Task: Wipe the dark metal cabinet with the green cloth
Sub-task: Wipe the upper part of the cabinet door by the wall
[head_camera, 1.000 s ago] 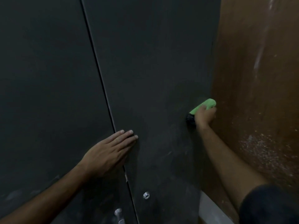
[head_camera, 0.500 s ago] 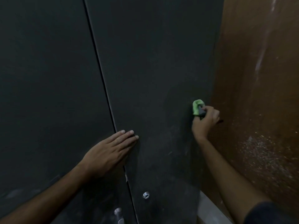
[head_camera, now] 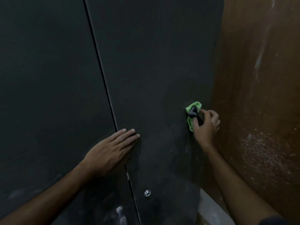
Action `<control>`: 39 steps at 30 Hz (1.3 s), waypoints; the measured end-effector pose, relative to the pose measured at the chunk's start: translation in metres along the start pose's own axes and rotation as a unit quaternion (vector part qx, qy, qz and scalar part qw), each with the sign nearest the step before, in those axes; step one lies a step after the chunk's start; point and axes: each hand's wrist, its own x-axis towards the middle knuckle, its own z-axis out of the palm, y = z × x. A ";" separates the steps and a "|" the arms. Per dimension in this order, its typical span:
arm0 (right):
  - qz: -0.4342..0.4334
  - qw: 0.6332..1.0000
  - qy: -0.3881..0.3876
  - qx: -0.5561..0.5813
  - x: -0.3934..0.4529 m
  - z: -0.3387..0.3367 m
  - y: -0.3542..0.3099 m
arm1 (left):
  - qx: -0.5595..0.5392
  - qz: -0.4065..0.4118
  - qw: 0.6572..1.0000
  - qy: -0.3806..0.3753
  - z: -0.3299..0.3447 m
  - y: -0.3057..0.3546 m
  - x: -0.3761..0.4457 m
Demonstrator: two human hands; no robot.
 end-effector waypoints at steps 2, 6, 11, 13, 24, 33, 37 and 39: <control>0.020 0.998 -0.026 0.049 -0.001 0.003 0.002 | 0.001 0.006 1.000 -0.002 0.000 -0.001 0.000; 0.075 0.986 0.035 0.144 -0.024 0.022 -0.024 | -0.002 -0.001 1.000 -0.002 -0.003 0.000 0.000; -0.035 0.992 -0.019 0.123 -0.109 0.052 -0.040 | -0.002 0.003 1.000 -0.001 -0.005 -0.001 0.001; 0.096 0.985 0.021 0.142 -0.083 0.048 -0.023 | 0.000 0.003 1.000 -0.001 -0.008 -0.001 0.001; 0.129 0.979 0.035 0.153 -0.100 0.051 -0.029 | 0.004 0.003 1.000 -0.014 -0.006 -0.001 0.000; 0.139 0.971 0.102 0.168 -0.001 0.042 -0.009 | 0.011 -0.003 1.000 -0.021 -0.010 -0.001 0.002; 0.329 0.929 0.077 0.148 -0.020 0.050 0.034 | 0.022 0.000 1.000 -0.021 -0.012 0.000 0.002; 0.405 0.900 0.058 0.153 0.008 0.042 0.036 | 0.025 -0.004 0.999 -0.024 -0.013 0.000 0.003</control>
